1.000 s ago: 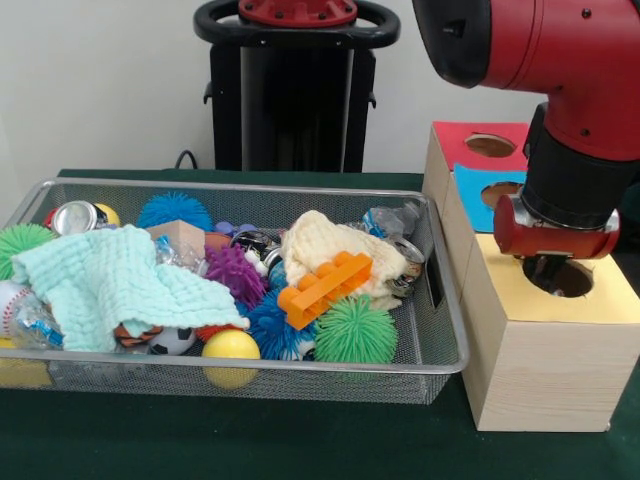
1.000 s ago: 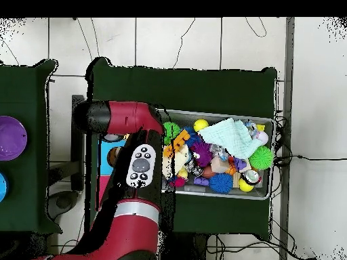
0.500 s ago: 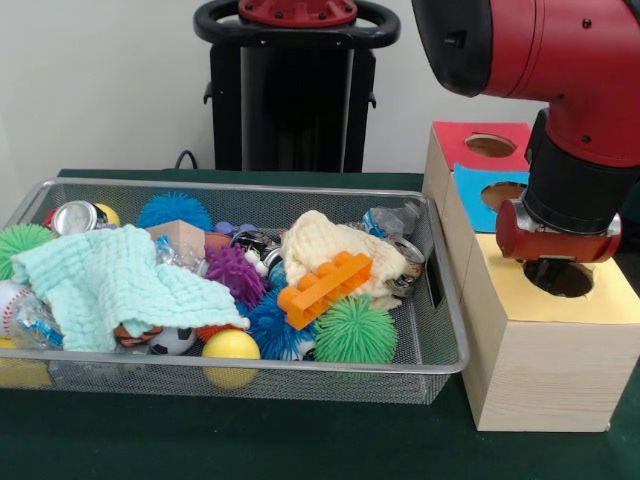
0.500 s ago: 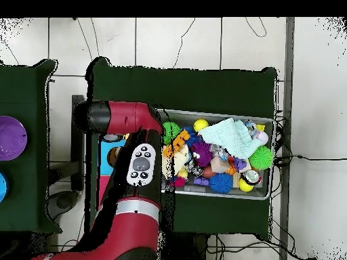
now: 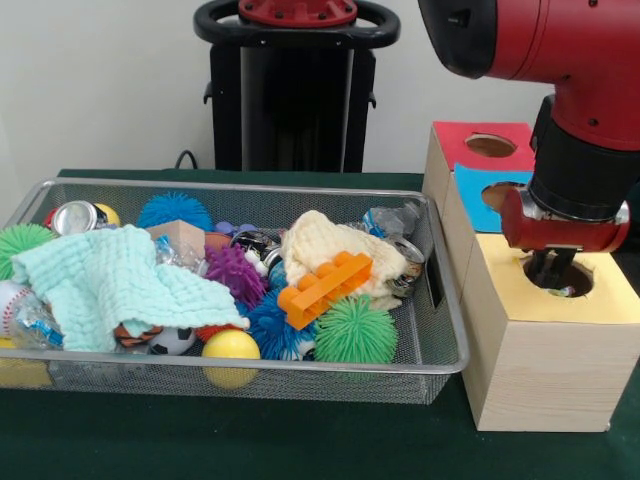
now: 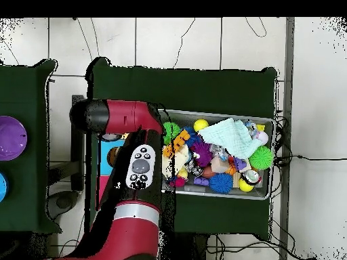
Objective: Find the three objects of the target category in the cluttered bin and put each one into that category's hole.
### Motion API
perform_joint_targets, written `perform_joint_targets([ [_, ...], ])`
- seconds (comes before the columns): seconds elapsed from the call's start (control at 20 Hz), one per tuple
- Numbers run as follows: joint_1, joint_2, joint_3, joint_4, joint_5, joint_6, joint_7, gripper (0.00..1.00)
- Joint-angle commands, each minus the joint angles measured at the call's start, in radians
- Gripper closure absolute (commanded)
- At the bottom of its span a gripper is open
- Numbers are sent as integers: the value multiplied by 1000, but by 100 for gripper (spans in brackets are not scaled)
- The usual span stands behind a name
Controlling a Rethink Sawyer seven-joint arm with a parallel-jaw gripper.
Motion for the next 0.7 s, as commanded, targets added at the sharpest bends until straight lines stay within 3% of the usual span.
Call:
perform_joint_targets([
  [0.05,-18,-64,60,138,-44,83,56,100],
  [0.7,-8,-112,31,133,-70,135,58,100],
])
